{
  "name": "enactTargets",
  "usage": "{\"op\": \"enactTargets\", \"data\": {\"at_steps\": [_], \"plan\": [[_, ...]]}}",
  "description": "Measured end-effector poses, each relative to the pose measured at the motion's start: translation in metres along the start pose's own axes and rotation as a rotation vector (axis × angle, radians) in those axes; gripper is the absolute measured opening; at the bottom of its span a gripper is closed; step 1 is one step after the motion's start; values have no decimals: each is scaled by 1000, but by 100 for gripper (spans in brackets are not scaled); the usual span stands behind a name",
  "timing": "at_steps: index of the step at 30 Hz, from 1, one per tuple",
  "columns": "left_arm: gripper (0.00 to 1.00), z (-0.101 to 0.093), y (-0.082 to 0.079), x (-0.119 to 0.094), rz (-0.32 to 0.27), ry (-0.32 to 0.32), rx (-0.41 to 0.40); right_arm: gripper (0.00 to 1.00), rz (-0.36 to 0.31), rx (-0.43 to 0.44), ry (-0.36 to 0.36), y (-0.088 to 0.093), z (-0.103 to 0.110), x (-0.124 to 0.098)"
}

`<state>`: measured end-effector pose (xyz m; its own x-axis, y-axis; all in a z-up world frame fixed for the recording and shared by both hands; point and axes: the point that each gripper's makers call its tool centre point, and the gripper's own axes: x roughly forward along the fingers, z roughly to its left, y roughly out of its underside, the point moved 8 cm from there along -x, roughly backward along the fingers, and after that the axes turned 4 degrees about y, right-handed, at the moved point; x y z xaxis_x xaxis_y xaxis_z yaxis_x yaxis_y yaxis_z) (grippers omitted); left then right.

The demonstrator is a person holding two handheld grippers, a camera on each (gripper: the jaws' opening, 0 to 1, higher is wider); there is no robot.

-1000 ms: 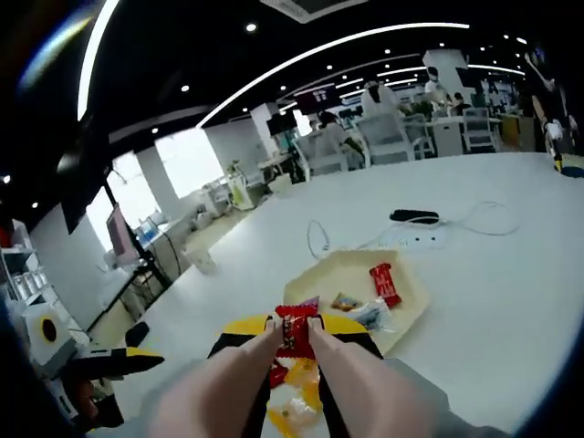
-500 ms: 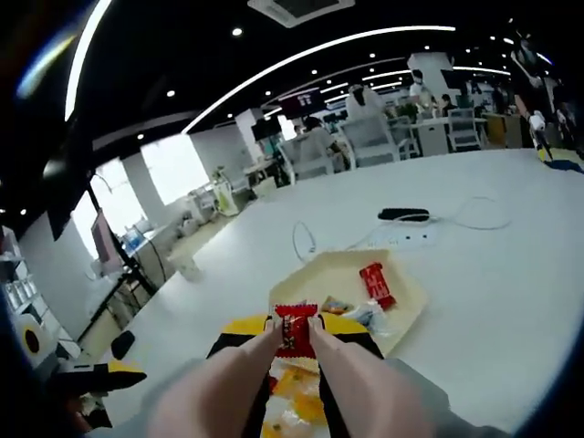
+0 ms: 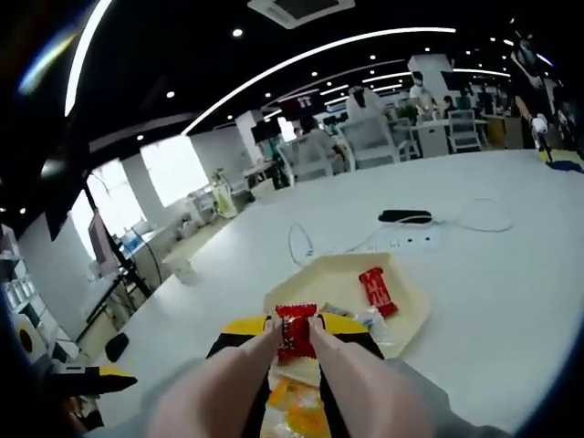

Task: Place the target food into the container with the food tongs after gripping and lifting it, then release it inside without dropping or visibly crushing the food.

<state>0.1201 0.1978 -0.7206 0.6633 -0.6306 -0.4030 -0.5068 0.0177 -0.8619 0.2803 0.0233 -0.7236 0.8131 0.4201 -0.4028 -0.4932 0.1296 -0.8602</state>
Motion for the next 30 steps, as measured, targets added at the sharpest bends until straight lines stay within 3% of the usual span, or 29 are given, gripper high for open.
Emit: {"op": "enactTargets", "data": {"at_steps": [12, 20, 30], "plan": [[99, 2, -1, 7, 13, 23, -6, 25, -18, 10, 3, 1, -4, -2], [99, 9, 2, 5, 21, 23, 1, 26, 13, -31, -112, 14, 19, -4], [99, 12, 5, -7, -3, 3, 1, 27, 45, -80, -163, 25, 37, -2]]}}
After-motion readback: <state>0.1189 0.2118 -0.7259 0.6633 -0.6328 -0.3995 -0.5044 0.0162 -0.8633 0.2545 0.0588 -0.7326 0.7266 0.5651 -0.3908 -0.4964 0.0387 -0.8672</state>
